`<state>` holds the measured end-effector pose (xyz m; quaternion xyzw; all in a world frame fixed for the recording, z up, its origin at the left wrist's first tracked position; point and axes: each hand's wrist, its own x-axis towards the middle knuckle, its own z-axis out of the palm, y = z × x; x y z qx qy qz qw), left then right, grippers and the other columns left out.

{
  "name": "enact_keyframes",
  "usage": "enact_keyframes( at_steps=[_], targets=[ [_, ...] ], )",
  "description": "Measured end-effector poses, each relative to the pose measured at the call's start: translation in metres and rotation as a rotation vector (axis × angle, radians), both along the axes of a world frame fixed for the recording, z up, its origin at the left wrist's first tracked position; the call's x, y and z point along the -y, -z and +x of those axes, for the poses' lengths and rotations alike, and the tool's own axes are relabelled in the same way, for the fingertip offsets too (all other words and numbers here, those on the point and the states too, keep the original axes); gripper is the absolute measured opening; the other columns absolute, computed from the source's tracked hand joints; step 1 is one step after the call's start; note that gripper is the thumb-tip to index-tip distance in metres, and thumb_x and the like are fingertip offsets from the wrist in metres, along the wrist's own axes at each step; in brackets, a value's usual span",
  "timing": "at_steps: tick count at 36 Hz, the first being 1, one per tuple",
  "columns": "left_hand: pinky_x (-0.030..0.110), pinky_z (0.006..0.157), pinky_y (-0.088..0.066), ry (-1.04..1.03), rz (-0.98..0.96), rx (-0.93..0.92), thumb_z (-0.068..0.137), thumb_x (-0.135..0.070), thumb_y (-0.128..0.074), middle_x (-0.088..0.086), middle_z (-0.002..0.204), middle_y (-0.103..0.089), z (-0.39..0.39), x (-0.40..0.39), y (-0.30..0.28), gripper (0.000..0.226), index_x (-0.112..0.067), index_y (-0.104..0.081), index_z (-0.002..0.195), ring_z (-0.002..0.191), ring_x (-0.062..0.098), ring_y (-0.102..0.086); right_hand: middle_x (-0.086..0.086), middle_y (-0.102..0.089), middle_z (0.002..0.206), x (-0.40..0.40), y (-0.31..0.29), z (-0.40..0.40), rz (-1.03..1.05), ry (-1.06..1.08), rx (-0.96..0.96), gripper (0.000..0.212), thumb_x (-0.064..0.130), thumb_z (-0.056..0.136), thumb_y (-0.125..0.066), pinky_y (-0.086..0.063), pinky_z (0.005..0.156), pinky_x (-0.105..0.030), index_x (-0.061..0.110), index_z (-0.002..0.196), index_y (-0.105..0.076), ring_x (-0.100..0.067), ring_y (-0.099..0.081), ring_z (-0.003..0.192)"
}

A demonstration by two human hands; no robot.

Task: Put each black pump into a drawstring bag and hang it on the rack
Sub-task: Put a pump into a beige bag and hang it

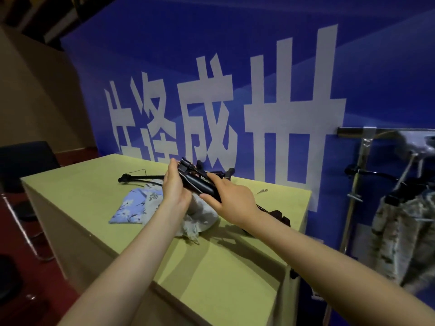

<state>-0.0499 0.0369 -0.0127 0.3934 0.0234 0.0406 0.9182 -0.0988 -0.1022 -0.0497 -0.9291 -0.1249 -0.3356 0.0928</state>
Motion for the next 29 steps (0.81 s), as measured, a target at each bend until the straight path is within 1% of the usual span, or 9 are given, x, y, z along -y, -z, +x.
enact_keyframes(
  at_steps=[5,8,12,14,17,19,22,26,29],
  targets=[
    [0.041,0.082,-0.056,0.069,0.002,0.059,0.096,-0.043,-0.053,0.012,0.107,-0.065,-0.005,-0.003,0.002,0.038,-0.012,-0.056,0.119,0.094,0.024,-0.066,0.0,-0.067,0.112,0.003,0.005,-0.002,0.064,0.031,-0.047,0.069,0.07,0.09,-0.031,-0.055,0.069,-0.038,0.026,0.143,-0.035,-0.021,-0.065,0.088],
    [0.042,0.089,-0.052,0.097,0.157,0.109,0.101,-0.046,-0.038,0.01,0.108,-0.067,-0.009,-0.006,0.002,0.04,-0.015,-0.06,0.115,0.101,0.024,-0.063,0.001,-0.069,0.108,0.012,-0.002,-0.004,0.094,0.002,-0.075,0.064,0.066,0.093,-0.036,-0.056,0.068,-0.037,0.025,0.141,-0.04,-0.019,-0.066,0.086],
    [0.037,0.088,-0.049,-0.157,0.91,0.217,0.1,-0.043,-0.042,0.004,0.11,-0.065,-0.003,-0.024,0.016,0.034,-0.017,-0.06,0.112,0.1,0.018,-0.059,0.001,-0.069,0.1,0.028,-0.011,-0.006,0.191,0.019,-0.154,0.056,0.063,0.094,-0.039,-0.053,0.065,-0.033,0.026,0.136,-0.048,-0.019,-0.064,0.082],
    [0.042,0.092,-0.047,-0.279,1.303,0.223,0.091,-0.052,-0.053,0.005,0.119,-0.058,0.006,-0.036,0.03,0.046,-0.016,-0.057,0.12,0.111,0.023,-0.052,0.002,-0.069,0.101,0.037,-0.013,-0.007,0.255,0.016,-0.216,0.054,0.062,0.095,-0.04,-0.055,0.069,-0.035,0.026,0.133,-0.052,-0.016,-0.062,0.082],
    [0.038,0.085,-0.046,-0.249,1.578,0.096,0.083,-0.059,-0.062,0.007,0.116,-0.053,0.008,-0.045,0.044,0.059,-0.015,-0.053,0.121,0.114,0.029,-0.05,0.003,-0.068,0.109,0.047,-0.01,-0.009,0.286,-0.012,-0.294,0.052,0.062,0.094,-0.041,-0.054,0.075,-0.035,0.028,0.131,-0.054,-0.015,-0.061,0.088],
    [0.031,0.07,-0.039,-0.12,1.57,0.059,0.087,-0.049,-0.063,0.003,0.089,-0.054,0.009,-0.046,0.049,0.035,-0.016,-0.055,0.093,0.089,0.025,-0.054,0.005,-0.065,0.109,0.051,-0.007,-0.012,0.293,-0.019,-0.339,0.054,0.063,0.093,-0.042,-0.052,0.072,-0.032,0.027,0.133,-0.05,-0.015,-0.06,0.086],
    [0.03,0.061,-0.027,0.008,1.444,0.109,0.095,-0.031,-0.056,0.003,0.063,-0.039,0.011,-0.043,0.051,0.037,-0.017,-0.038,0.065,0.063,0.02,-0.039,0.007,-0.059,0.097,0.053,-0.002,-0.014,0.285,-0.038,-0.394,0.052,0.063,0.093,-0.043,-0.048,0.064,-0.029,0.027,0.13,-0.047,-0.007,-0.054,0.067],
    [0.029,0.06,-0.032,-0.003,1.235,0.168,0.1,-0.024,-0.041,0.003,0.079,-0.049,-0.001,-0.036,0.033,0.022,-0.017,-0.047,0.08,0.073,0.019,-0.045,0.009,-0.061,0.099,0.054,0.003,-0.015,0.209,-0.075,-0.452,0.051,0.063,0.092,-0.044,-0.047,0.065,-0.028,0.029,0.13,-0.05,-0.01,-0.056,0.078],
    [0.03,0.069,-0.041,0.01,1.174,0.216,0.099,-0.023,-0.039,0.002,0.092,-0.06,-0.015,-0.029,0.011,0.022,-0.02,-0.06,0.091,0.084,0.018,-0.054,0.006,-0.066,0.098,0.051,0.004,-0.013,0.129,-0.08,-0.48,0.051,0.065,0.091,-0.044,-0.051,0.071,-0.035,0.031,0.128,-0.051,-0.015,-0.06,0.084]
  ],
)
